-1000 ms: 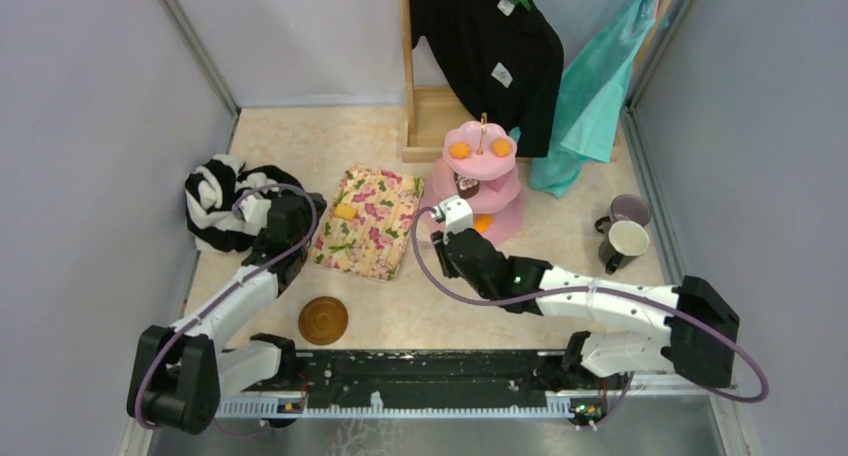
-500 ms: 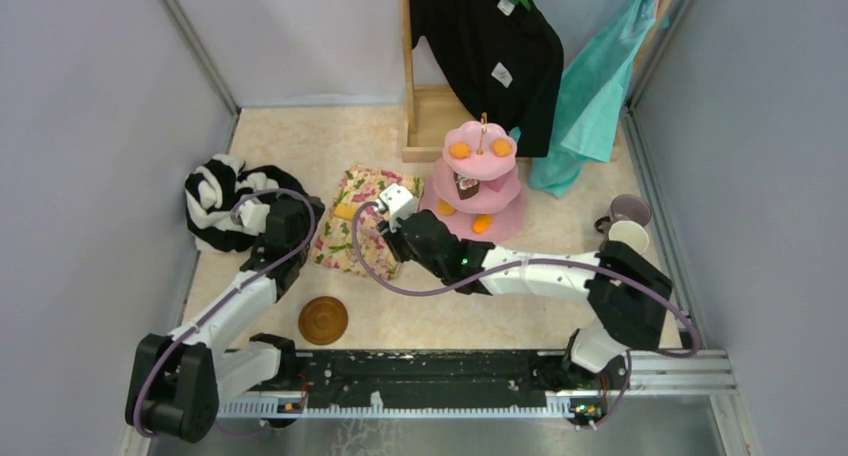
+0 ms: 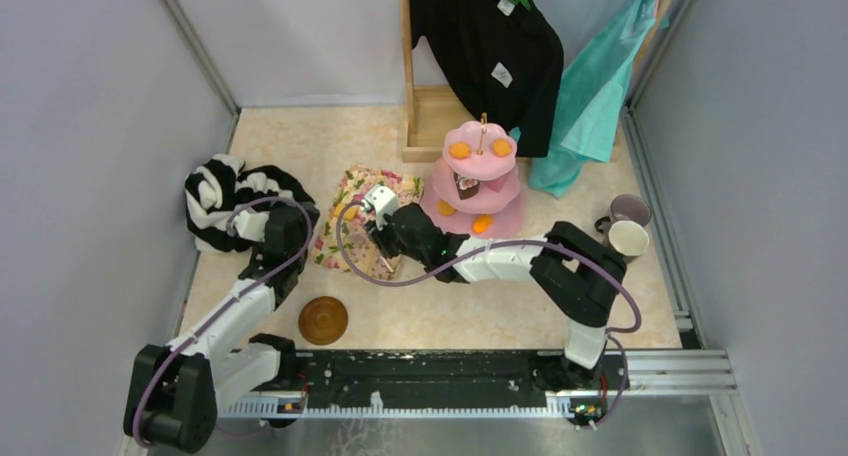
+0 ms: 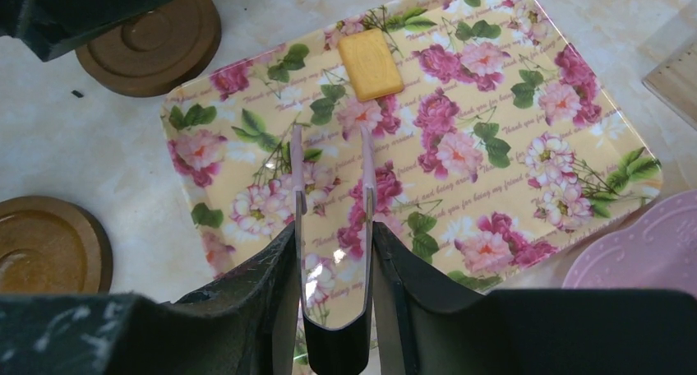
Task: Serve the afternoon tea
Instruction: Pick up the desert from the tray, then place the desert on the desert table.
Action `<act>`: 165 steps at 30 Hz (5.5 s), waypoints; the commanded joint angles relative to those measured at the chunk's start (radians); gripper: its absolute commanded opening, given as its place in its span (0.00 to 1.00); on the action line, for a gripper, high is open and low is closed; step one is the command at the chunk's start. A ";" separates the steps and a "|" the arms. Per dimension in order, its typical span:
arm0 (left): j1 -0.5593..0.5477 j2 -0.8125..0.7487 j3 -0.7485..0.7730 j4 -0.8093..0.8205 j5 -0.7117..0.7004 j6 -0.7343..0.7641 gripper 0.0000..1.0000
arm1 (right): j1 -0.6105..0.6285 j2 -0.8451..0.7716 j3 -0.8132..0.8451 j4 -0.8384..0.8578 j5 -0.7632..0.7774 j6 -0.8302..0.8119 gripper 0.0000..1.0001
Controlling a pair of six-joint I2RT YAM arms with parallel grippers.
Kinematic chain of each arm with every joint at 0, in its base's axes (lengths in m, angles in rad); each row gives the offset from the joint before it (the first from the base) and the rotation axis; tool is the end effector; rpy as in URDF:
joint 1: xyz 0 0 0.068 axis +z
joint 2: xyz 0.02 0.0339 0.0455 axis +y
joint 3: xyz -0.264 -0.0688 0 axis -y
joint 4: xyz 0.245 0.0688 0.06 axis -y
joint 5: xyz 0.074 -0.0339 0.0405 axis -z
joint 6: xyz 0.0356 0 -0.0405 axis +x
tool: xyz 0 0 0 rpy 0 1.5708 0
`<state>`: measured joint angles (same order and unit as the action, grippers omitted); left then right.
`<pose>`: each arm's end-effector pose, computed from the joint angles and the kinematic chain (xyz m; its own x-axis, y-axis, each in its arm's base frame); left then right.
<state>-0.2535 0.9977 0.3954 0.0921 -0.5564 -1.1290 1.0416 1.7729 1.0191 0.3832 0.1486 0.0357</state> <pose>0.2019 -0.0329 0.1951 0.0087 -0.7952 -0.6063 -0.5271 0.5116 -0.6786 0.2037 0.3379 0.2086 -0.2107 -0.2904 -0.9334 -0.7770 0.6292 -0.0203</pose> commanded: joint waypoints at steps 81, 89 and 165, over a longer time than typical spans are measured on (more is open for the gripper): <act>-0.003 0.037 0.033 -0.003 -0.007 0.028 0.90 | -0.081 -0.319 -0.183 0.010 0.099 0.078 0.11; -0.003 0.071 0.049 0.020 0.042 0.036 0.90 | -0.067 -0.578 -0.338 -0.144 0.299 0.189 0.11; -0.007 0.113 0.048 0.097 0.110 0.031 0.89 | -0.424 -0.537 -0.518 -0.013 0.504 0.387 0.09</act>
<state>-0.2539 1.1137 0.4259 0.1585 -0.4515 -1.1030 0.6338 1.2228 0.4526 0.2626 0.6575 0.4297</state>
